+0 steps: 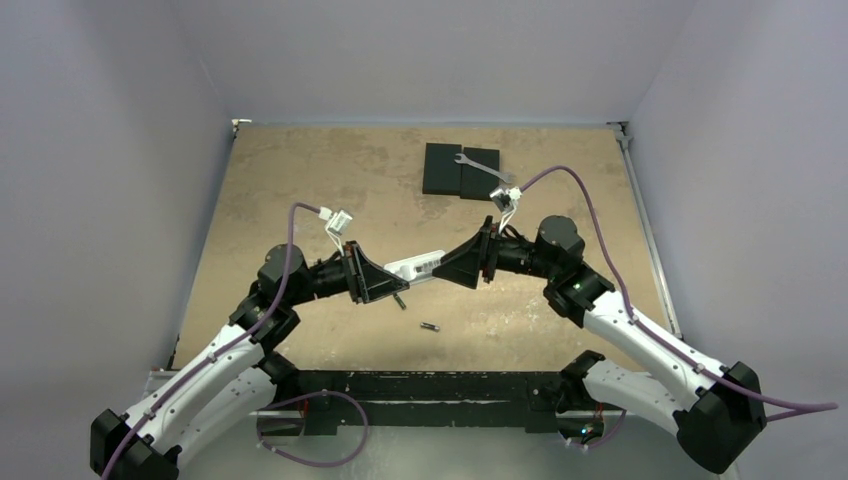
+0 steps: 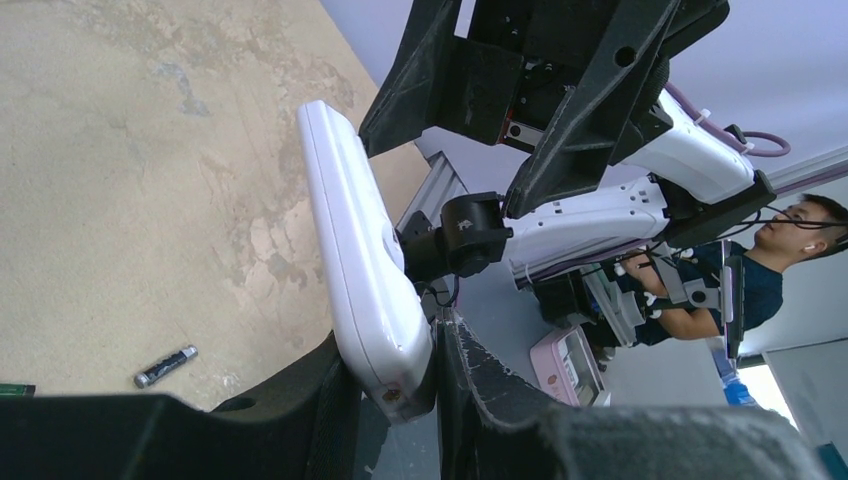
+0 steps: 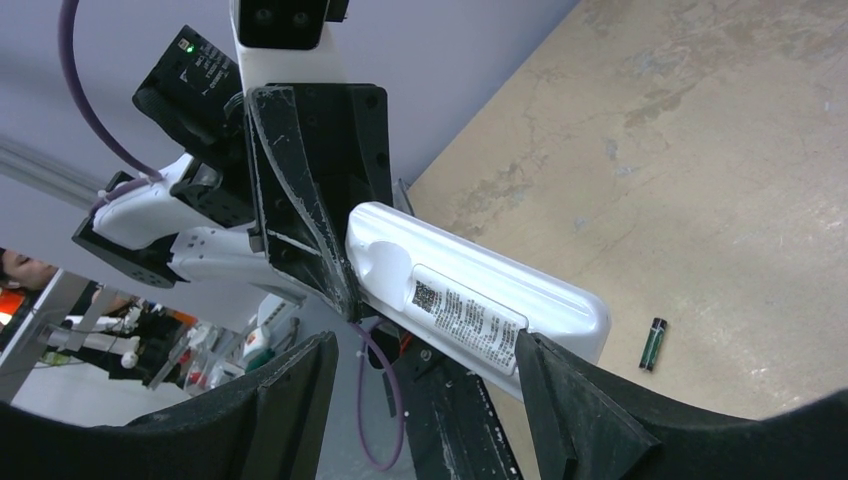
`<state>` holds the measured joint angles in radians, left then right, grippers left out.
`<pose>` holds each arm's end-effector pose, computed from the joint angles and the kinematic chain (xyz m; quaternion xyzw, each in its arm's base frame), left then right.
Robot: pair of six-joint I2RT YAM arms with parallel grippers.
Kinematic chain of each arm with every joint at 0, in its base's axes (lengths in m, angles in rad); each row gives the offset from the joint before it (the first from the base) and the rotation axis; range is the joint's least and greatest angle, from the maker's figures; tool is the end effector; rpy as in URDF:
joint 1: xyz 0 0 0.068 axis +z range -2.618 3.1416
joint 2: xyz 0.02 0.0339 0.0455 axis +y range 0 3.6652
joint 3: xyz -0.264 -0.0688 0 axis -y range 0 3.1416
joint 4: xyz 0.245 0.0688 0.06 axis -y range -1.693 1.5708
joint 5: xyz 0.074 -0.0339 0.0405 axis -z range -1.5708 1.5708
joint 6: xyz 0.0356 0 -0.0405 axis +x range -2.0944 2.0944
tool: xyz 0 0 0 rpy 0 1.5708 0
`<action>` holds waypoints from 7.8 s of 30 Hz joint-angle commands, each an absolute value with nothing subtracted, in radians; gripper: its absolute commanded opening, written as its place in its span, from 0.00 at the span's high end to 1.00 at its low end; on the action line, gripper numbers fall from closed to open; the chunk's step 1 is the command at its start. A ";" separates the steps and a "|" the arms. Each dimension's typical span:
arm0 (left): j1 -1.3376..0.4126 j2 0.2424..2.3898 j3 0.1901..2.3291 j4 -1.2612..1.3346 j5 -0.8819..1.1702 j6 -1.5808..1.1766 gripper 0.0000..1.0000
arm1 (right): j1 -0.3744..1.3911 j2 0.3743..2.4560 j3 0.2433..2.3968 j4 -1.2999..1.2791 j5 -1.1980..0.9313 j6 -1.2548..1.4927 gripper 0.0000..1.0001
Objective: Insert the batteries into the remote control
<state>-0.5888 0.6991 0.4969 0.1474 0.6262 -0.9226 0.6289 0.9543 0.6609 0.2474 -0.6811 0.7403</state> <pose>0.1320 -0.1132 0.2873 0.0940 0.7165 -0.6113 0.3226 0.1654 0.1480 0.3108 -0.1924 0.6934 0.5988 0.3516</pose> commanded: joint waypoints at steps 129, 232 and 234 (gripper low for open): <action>-0.598 1.084 0.491 0.090 0.395 -0.773 1.00 | 0.659 1.168 0.519 0.291 -0.433 0.618 0.27; -0.598 0.708 0.630 -0.489 0.269 -0.780 1.00 | 1.113 1.590 0.843 -0.270 0.107 0.294 0.53; -0.598 0.709 0.630 -0.486 0.270 -0.779 1.00 | 1.128 1.599 0.853 -0.286 0.132 0.300 0.54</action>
